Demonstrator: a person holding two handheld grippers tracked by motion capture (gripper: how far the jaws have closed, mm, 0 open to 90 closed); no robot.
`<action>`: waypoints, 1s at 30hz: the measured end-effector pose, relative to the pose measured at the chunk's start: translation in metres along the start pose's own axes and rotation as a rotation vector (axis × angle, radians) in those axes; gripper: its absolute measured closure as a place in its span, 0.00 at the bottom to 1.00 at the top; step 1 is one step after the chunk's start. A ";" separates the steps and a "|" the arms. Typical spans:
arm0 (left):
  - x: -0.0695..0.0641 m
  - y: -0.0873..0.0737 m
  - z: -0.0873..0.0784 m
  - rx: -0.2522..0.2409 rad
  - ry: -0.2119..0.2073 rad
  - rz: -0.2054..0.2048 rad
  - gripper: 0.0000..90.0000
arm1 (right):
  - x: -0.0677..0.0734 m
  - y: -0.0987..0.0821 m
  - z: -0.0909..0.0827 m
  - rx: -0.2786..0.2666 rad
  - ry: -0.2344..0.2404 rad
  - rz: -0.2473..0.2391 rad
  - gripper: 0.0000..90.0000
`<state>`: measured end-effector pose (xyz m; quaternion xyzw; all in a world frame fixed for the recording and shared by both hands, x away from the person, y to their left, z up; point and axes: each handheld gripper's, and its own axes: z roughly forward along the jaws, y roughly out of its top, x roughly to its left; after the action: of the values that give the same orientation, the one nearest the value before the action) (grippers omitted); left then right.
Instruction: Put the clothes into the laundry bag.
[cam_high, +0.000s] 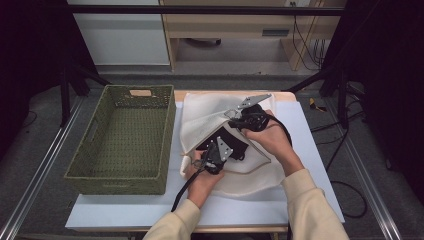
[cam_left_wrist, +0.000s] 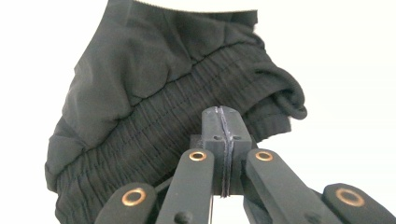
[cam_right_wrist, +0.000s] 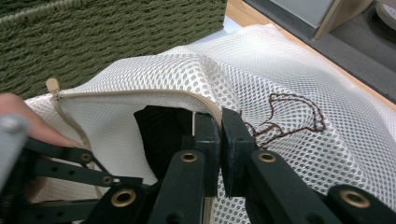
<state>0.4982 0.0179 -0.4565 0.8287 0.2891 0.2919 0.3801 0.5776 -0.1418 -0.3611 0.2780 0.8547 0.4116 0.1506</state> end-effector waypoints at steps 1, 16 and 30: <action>0.000 0.001 -0.004 -0.007 -0.011 -0.004 1.00 | 0.001 -0.001 0.000 -0.001 0.000 -0.003 0.97; 0.003 0.006 -0.077 -0.092 -0.129 -0.058 1.00 | 0.027 -0.013 -0.014 -0.028 0.002 -0.049 0.97; 0.040 -0.007 -0.140 -0.148 -0.136 -0.185 1.00 | 0.062 -0.044 -0.015 0.001 -0.044 -0.126 0.96</action>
<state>0.4242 0.1141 -0.3757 0.7860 0.3156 0.2191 0.4844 0.5055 -0.1366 -0.3888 0.2329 0.8671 0.3948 0.1948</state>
